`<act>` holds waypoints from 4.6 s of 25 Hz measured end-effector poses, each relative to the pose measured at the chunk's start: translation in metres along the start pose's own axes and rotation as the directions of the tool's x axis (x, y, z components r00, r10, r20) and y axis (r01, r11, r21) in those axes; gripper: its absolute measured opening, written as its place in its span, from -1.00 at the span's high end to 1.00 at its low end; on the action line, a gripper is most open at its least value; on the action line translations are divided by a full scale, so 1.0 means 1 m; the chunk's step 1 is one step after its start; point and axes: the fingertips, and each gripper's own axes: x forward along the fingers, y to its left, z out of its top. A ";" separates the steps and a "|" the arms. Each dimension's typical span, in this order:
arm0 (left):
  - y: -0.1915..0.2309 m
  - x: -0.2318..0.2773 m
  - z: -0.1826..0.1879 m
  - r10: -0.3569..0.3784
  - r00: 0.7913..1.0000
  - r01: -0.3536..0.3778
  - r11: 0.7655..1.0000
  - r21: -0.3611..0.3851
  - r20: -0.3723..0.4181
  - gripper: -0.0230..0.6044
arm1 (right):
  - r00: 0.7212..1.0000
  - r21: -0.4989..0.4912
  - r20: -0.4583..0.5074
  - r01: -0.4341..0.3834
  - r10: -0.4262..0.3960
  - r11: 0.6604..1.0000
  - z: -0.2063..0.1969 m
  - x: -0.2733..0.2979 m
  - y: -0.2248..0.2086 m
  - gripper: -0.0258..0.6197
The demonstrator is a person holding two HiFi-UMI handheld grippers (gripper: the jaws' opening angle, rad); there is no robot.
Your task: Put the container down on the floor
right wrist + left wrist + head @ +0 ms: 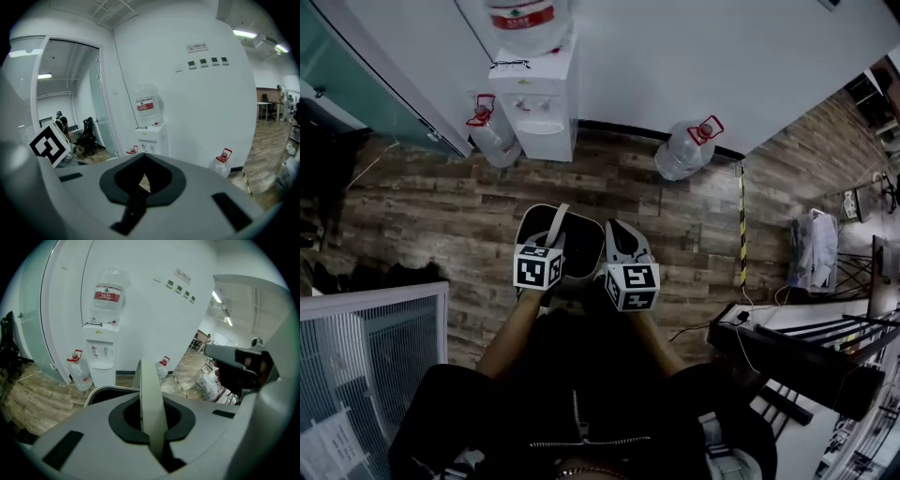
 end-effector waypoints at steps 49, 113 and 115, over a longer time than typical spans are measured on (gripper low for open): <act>0.071 0.407 0.287 -0.024 1.000 0.025 0.985 -0.169 0.009 0.87 | 0.996 0.057 -0.080 0.048 -0.044 0.997 0.098 0.346 -0.292 0.89; 0.348 0.722 0.142 0.362 0.932 -0.360 0.928 -0.091 -0.001 0.56 | 0.975 -0.033 -0.197 -0.107 0.099 0.994 -0.198 0.650 -0.384 0.89; 0.342 0.704 0.147 0.362 0.932 -0.360 0.929 -0.089 0.006 0.61 | 0.972 -0.015 -0.196 -0.132 0.127 0.991 -0.181 0.632 -0.375 0.89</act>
